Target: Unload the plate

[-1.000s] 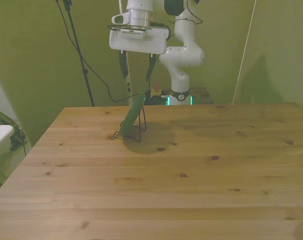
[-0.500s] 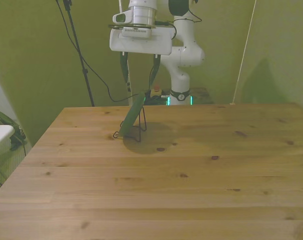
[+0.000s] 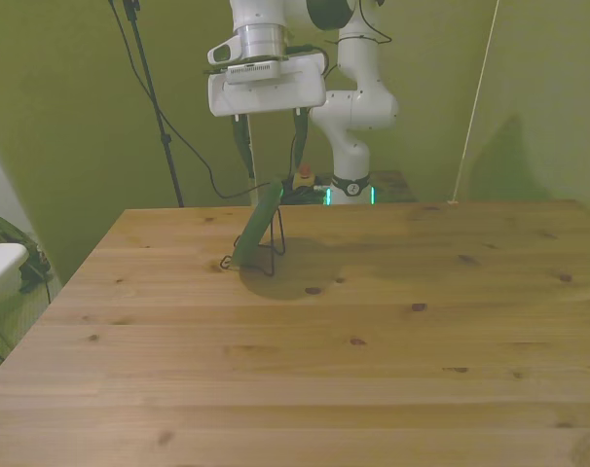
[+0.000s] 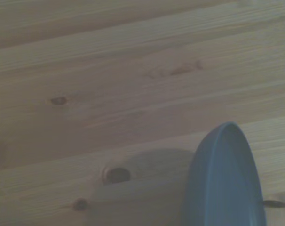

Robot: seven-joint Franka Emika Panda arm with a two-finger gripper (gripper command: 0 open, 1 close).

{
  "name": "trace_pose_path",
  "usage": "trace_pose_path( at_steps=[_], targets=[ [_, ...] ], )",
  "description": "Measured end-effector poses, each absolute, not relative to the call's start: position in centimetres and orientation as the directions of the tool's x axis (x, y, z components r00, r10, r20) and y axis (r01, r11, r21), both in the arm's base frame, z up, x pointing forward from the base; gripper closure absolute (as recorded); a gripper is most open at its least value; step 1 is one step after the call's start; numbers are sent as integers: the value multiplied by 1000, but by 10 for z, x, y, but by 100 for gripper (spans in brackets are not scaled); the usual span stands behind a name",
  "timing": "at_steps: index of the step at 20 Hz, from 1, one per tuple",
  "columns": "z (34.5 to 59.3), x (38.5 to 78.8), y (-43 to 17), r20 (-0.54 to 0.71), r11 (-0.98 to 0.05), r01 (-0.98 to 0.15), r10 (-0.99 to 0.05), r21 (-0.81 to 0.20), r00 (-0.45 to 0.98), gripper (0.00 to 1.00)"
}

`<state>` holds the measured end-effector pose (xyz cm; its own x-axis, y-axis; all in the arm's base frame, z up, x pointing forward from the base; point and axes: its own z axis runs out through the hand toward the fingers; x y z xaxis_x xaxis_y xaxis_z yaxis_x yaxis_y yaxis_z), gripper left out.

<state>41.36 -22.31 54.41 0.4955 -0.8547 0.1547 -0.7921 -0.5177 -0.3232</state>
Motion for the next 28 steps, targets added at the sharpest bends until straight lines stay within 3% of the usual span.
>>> trace_pose_path(
  at_steps=[10,19,20,28],
  targets=[
    [528,418,-229,70,-514,-764,-844,-391,532,0],
    [513,427,-222,49,-537,-755,-825,-377,562,0],
    [512,426,-222,46,-537,-755,-825,-375,564,100],
    [506,422,-223,11,-534,-756,-819,-379,574,100]
  ],
)
